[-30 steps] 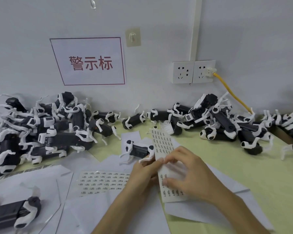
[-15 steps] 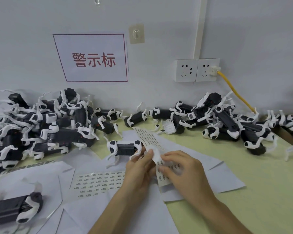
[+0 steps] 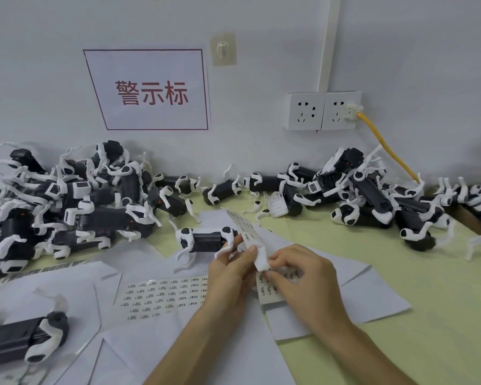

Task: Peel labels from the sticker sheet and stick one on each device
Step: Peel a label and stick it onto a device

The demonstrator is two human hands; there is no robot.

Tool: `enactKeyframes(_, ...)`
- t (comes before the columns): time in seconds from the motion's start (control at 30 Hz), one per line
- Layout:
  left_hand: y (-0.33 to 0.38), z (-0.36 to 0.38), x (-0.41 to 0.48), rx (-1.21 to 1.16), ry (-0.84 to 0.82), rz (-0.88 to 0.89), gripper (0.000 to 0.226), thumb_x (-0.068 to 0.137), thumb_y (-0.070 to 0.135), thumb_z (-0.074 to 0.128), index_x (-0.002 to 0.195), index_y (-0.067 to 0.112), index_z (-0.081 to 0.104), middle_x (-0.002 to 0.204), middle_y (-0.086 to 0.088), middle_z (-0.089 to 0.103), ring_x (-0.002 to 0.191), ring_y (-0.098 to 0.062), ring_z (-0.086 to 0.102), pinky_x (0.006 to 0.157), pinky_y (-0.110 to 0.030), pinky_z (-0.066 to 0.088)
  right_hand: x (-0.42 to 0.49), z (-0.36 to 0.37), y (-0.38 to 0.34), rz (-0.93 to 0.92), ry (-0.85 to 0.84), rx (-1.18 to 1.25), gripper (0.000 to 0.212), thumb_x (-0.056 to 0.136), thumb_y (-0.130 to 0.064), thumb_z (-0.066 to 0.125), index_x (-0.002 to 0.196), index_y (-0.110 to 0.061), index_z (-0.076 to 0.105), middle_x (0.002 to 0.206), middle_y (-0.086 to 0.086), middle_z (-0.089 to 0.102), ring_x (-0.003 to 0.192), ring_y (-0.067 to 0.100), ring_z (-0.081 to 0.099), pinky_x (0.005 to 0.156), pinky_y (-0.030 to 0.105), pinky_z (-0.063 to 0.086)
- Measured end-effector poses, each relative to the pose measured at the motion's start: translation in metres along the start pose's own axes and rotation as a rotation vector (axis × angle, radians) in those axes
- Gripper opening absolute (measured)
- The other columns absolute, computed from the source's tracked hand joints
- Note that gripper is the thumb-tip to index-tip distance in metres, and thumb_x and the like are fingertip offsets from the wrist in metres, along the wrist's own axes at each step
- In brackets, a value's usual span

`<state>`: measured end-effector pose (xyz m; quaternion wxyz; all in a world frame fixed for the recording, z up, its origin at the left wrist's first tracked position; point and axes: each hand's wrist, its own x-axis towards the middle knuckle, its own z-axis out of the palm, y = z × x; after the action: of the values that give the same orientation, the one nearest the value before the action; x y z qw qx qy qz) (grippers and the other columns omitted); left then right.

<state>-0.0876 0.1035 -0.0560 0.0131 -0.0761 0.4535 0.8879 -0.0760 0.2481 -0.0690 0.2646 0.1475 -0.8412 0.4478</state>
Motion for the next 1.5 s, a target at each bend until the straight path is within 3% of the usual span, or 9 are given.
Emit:
enactKeyframes(0.17, 0.002, 0.002, -0.003, -0.006, -0.032, -0.007, 0.019, 0.097, -0.004, 0.06, 0.099, 0.014, 0.066, 0.079, -0.009, 0.075, 0.062, -0.018, 0.072, 0.049, -0.027, 0.057, -0.001, 0.0, -0.002, -0.103, 0.016, 0.002, 0.022, 0.073, -0.009, 0.09, 0.074, -0.022, 0.072, 0.089, -0.017, 0.07, 0.081, 0.004, 0.067, 0.069, 0.021, 0.051)
enactKeyframes(0.43, 0.003, 0.0, -0.001, 0.027, 0.016, 0.018, 0.015, 0.1, -0.001, 0.058, 0.111, 0.005, 0.064, 0.08, -0.009, 0.069, 0.062, -0.018, 0.069, 0.052, -0.028, 0.058, -0.001, 0.003, -0.005, -0.097, -0.023, 0.128, 0.027, 0.076, -0.001, 0.085, 0.073, -0.023, 0.069, 0.098, -0.018, 0.071, 0.094, 0.005, 0.07, 0.08, 0.021, 0.055)
enactKeyframes(0.6, 0.001, -0.003, 0.001, 0.095, 0.039, 0.027, 0.011, 0.1, 0.004, 0.059, 0.109, 0.004, 0.066, 0.081, -0.011, 0.067, 0.065, -0.023, 0.066, 0.052, -0.029, 0.057, 0.001, -0.002, -0.011, -0.066, -0.069, 0.234, 0.013, 0.076, -0.008, 0.079, 0.078, -0.017, 0.071, 0.098, -0.011, 0.072, 0.1, 0.01, 0.069, 0.087, 0.022, 0.053)
enactKeyframes(0.7, -0.002, -0.004, 0.003, 0.162, 0.042, 0.068, 0.032, 0.1, 0.008, 0.061, 0.132, 0.003, 0.057, 0.091, -0.014, 0.063, 0.078, -0.024, 0.063, 0.064, -0.032, 0.055, 0.005, -0.008, -0.017, 0.096, -0.098, 0.484, 0.008, 0.078, -0.013, 0.069, 0.082, -0.018, 0.073, 0.096, 0.0, 0.075, 0.099, 0.017, 0.07, 0.088, 0.027, 0.053)
enactKeyframes(0.8, 0.002, -0.002, 0.003, 0.171, 0.028, 0.092, 0.024, 0.102, 0.016, 0.061, 0.125, 0.01, 0.063, 0.099, -0.008, 0.076, 0.081, -0.02, 0.072, 0.071, -0.032, 0.06, 0.014, -0.018, -0.015, 0.364, -0.135, 0.815, 0.023, 0.074, -0.014, 0.06, 0.089, -0.014, 0.077, 0.096, 0.01, 0.076, 0.094, 0.024, 0.073, 0.082, 0.029, 0.053)
enactKeyframes(0.9, 0.007, -0.005, 0.009, 0.211, 0.151, 0.073, 0.021, 0.102, 0.026, 0.062, 0.109, 0.007, 0.067, 0.07, 0.001, 0.062, 0.055, -0.009, 0.056, 0.057, -0.023, 0.049, 0.02, -0.022, -0.009, 0.575, -0.203, 1.006, 0.032, 0.07, -0.018, 0.06, 0.096, -0.014, 0.079, 0.102, 0.015, 0.075, 0.091, 0.026, 0.072, 0.08, 0.035, 0.047)
enactKeyframes(1.0, 0.011, -0.01, 0.013, 0.177, 0.2, 0.094, 0.02, 0.102, 0.02, 0.061, 0.119, 0.012, 0.067, 0.062, 0.006, 0.045, 0.05, -0.006, 0.039, 0.048, -0.019, 0.038, 0.02, -0.021, -0.005, 0.699, -0.211, 1.117, 0.034, 0.075, -0.022, 0.054, 0.094, -0.013, 0.08, 0.102, 0.013, 0.074, 0.086, 0.021, 0.07, 0.077, 0.035, 0.044)
enactKeyframes(1.3, 0.021, 0.0, -0.003, 0.132, -0.095, 0.144, 0.064, 0.081, 0.018, 0.077, 0.133, 0.031, 0.042, 0.102, -0.017, 0.078, 0.088, -0.025, 0.075, 0.071, -0.027, 0.059, 0.019, -0.021, -0.002, 0.671, -0.293, 1.096, 0.046, 0.081, -0.034, 0.051, 0.108, -0.008, 0.078, 0.108, 0.01, 0.071, 0.085, 0.017, 0.062, 0.077, 0.033, 0.041)
enactKeyframes(1.5, 0.018, 0.001, -0.003, 0.119, -0.137, 0.152, 0.065, 0.092, 0.001, 0.07, 0.143, 0.024, 0.037, 0.094, -0.013, 0.077, 0.092, -0.026, 0.076, 0.075, -0.027, 0.059, 0.018, -0.018, -0.002, 0.61, -0.369, 1.059, 0.047, 0.085, -0.037, 0.051, 0.119, -0.015, 0.076, 0.113, 0.004, 0.07, 0.086, 0.014, 0.061, 0.083, 0.031, 0.044)
